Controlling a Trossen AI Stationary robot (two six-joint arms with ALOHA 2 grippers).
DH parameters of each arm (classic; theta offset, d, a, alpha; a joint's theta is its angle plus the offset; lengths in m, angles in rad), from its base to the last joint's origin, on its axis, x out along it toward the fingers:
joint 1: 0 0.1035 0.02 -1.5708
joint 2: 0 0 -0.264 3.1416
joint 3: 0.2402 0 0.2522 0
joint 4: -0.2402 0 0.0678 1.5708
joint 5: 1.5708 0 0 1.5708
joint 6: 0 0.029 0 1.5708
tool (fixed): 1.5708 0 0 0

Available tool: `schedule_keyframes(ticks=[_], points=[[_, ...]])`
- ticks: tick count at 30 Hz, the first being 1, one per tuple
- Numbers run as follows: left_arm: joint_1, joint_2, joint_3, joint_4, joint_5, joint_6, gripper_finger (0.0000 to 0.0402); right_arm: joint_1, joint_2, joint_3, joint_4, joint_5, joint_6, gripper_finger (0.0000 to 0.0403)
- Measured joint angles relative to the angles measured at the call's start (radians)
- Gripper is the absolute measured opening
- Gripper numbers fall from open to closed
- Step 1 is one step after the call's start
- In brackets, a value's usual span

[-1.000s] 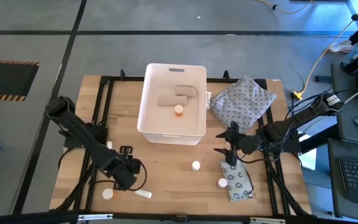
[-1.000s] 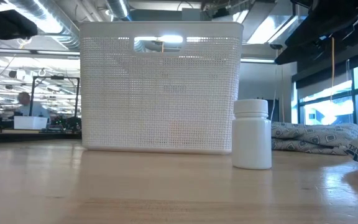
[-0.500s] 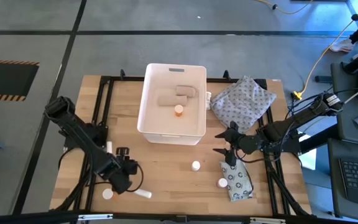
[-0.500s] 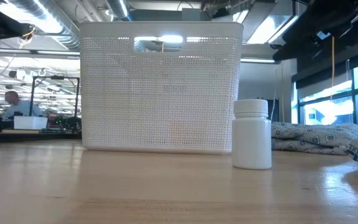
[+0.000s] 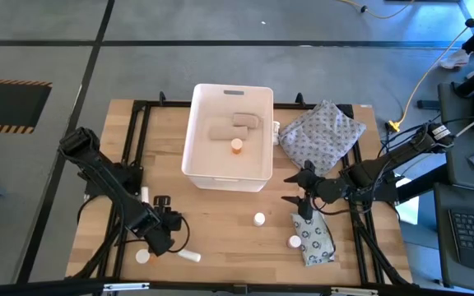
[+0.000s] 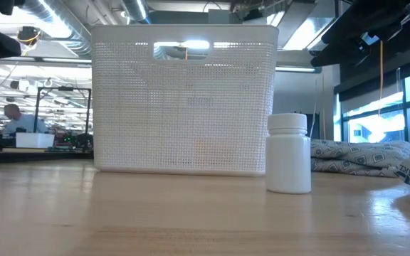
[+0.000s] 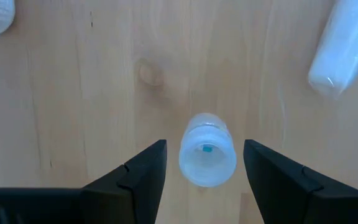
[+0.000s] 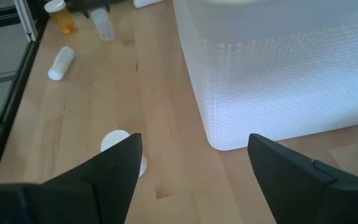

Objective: Pick & place medical supplies in basket/bin
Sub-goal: Put the transparent pill bottle into the white bin

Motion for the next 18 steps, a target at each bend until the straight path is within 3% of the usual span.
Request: schedule_keyframes(ticks=[7,18], points=[[-0.015,0.0,-0.004,0.0,-0.009,-0.05,0.0205,0.0,0.0,0.0,0.0,0.0,0.001,0.0294],[-0.025,-0.036,-0.11,0.13,-0.002,-0.065,0.0203,0.0,0.0,0.0,0.02,0.0,0.003,0.0294]])
